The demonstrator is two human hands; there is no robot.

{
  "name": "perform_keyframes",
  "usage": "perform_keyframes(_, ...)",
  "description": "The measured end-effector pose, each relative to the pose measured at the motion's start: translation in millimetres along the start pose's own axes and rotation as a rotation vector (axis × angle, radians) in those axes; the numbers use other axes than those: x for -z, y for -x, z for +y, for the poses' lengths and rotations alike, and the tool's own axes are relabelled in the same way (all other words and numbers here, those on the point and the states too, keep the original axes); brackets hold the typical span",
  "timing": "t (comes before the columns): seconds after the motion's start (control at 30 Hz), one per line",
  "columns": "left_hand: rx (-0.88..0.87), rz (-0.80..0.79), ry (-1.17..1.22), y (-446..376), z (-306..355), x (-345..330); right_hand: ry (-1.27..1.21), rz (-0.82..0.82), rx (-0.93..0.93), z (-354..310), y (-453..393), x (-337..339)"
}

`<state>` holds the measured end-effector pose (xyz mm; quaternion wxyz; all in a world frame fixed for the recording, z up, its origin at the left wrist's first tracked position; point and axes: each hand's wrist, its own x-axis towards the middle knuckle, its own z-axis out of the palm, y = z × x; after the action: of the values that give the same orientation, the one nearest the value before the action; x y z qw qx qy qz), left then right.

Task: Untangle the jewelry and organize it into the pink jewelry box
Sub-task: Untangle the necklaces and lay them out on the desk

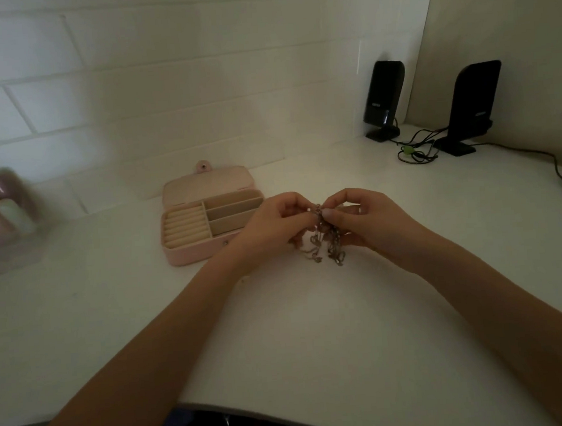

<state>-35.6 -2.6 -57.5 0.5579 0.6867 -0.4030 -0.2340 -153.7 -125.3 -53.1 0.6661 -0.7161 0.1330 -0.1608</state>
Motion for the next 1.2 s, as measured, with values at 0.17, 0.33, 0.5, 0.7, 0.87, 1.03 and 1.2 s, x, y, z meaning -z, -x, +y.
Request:
perform_keyframes(0.17,-0.011,-0.020,0.115,3.6,8.3,3.8,0.015,-0.055,0.005,1.3,17.1,1.8)
perform_keyframes(0.33,0.028,-0.020,0.130,2.1,5.2,-4.0,0.142,-0.035,0.026,-1.4,18.4,3.6)
perform_keyframes(0.5,0.054,-0.096,0.209,4.8,4.9,-2.7,0.315,-0.039,0.000,3.0,18.9,4.1)
perform_keyframes(0.7,0.085,-0.163,0.262,6.0,5.4,-3.6,0.354,0.028,0.019,6.1,18.2,-0.2)
perform_keyframes(0.87,0.100,-0.197,0.322,3.9,4.8,1.6,0.309,-0.051,0.080,4.2,21.8,-4.2)
perform_keyframes(1.03,0.084,-0.202,0.192,7.1,7.3,1.6,0.274,0.106,0.157,2.5,20.9,-4.7)
perform_keyframes(1.2,0.098,-0.139,0.157,5.3,2.8,-1.7,0.122,0.202,0.142,-1.1,19.2,-0.8)
